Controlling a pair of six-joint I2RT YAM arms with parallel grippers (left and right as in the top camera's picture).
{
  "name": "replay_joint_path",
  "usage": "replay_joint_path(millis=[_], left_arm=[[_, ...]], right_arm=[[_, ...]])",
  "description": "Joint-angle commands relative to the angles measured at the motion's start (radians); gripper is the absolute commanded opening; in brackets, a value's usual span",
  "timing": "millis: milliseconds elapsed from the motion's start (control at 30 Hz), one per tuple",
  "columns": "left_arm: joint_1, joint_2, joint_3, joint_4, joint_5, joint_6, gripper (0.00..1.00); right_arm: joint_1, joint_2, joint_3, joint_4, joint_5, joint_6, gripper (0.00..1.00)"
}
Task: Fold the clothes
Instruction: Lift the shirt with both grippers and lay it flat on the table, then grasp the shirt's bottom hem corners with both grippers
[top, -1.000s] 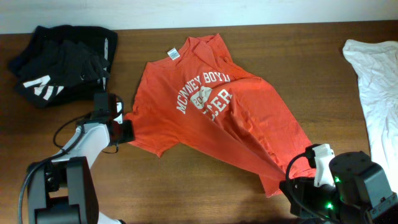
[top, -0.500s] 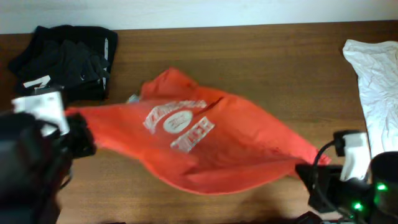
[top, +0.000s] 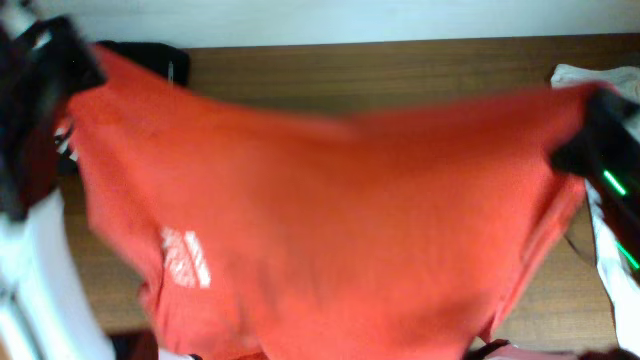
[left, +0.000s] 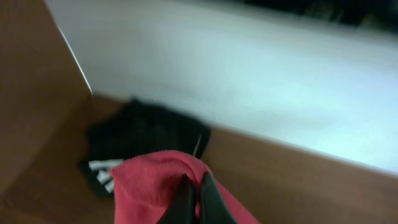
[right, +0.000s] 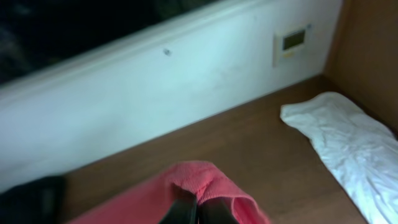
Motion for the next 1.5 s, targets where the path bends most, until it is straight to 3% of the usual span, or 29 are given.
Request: replay_joint_path(millis=[0,100,133,167,267,400,533,633,700,733,833,900,967,1033,1167,1267,1400,1467], left_arm=[[0.003,0.18,0.01,0.083,-0.002,-0.009,0.0],[0.003,0.42,0.01,0.238,-0.002,-0.009,0.04],[0.0,0.491,0.01,0.271,-0.002,-0.009,0.52],[-0.007,0.591,0.01,0.303,0.013,-0.009,0.99],[-0.011,0.677,0.01,0.28,0.059,-0.009,0.99],[-0.011,0.536,0.02,0.179,0.171,-0.009,0.99],[-0.01,0.222,0.02,-0.219,0.107,-0.01,0.99],[-0.004,0.091,-0.005,-0.437,0.107,-0.033,0.99],[-0.003,-0.027,-0.127,-0.437,0.109,-0.043,0.99],[-0.003,-0.159,-0.34,-0.437,0.111,-0.043,0.99],[-0.004,-0.326,-0.79,-0.357,0.113,-0.042,0.99],[-0.003,-0.332,-1.114,-0.186,0.164,-0.042,0.99],[-0.003,-0.272,-1.284,-0.055,0.175,-0.043,0.98],[0.014,-0.164,-1.36,0.044,0.188,-0.058,0.99],[0.077,0.095,-1.363,0.08,0.222,-0.053,0.98],[0.077,0.141,-1.393,0.161,0.216,-0.05,0.92],[0.077,0.144,-1.455,0.215,0.216,-0.023,0.55],[0.077,0.144,-1.468,0.221,0.216,-0.023,0.01]], right_arm=[[-0.15,0.246,-0.003,0.075,-0.037,-0.006,0.04],[-0.309,0.509,-0.003,0.212,-0.19,-0.037,0.08],[-0.339,0.575,-0.003,0.233,-0.226,-0.062,0.46],[-0.367,0.661,-0.003,0.24,-0.248,-0.077,0.99],[-0.417,0.724,-0.003,0.184,-0.29,-0.077,0.99],[-0.465,0.594,0.006,0.062,-0.394,-0.077,0.99],[-0.466,0.378,0.006,-0.138,-0.541,-0.114,0.99],[-0.464,0.25,-0.077,-0.138,-0.697,-0.182,0.99],[-0.465,0.129,-0.248,-0.138,-0.685,-0.182,0.99],[-0.465,0.002,-0.485,-0.138,-0.68,-0.182,0.99],[-0.464,-0.08,-0.784,-0.11,-0.662,-0.182,0.99],[-0.465,-0.077,-0.971,-0.06,-0.662,-0.182,0.98],[-0.465,-0.077,-1.098,0.021,-0.662,-0.182,0.99],[-0.465,-0.077,-1.162,0.065,-0.666,-0.182,0.99],[-0.465,-0.077,-1.223,0.116,-0.681,-0.182,0.98],[-0.465,-0.077,-1.231,0.135,-0.681,-0.182,0.99],[-0.465,-0.077,-1.231,0.136,-0.684,-0.137,0.99],[-0.465,-0.077,-1.231,0.135,-0.681,-0.137,0.99]])
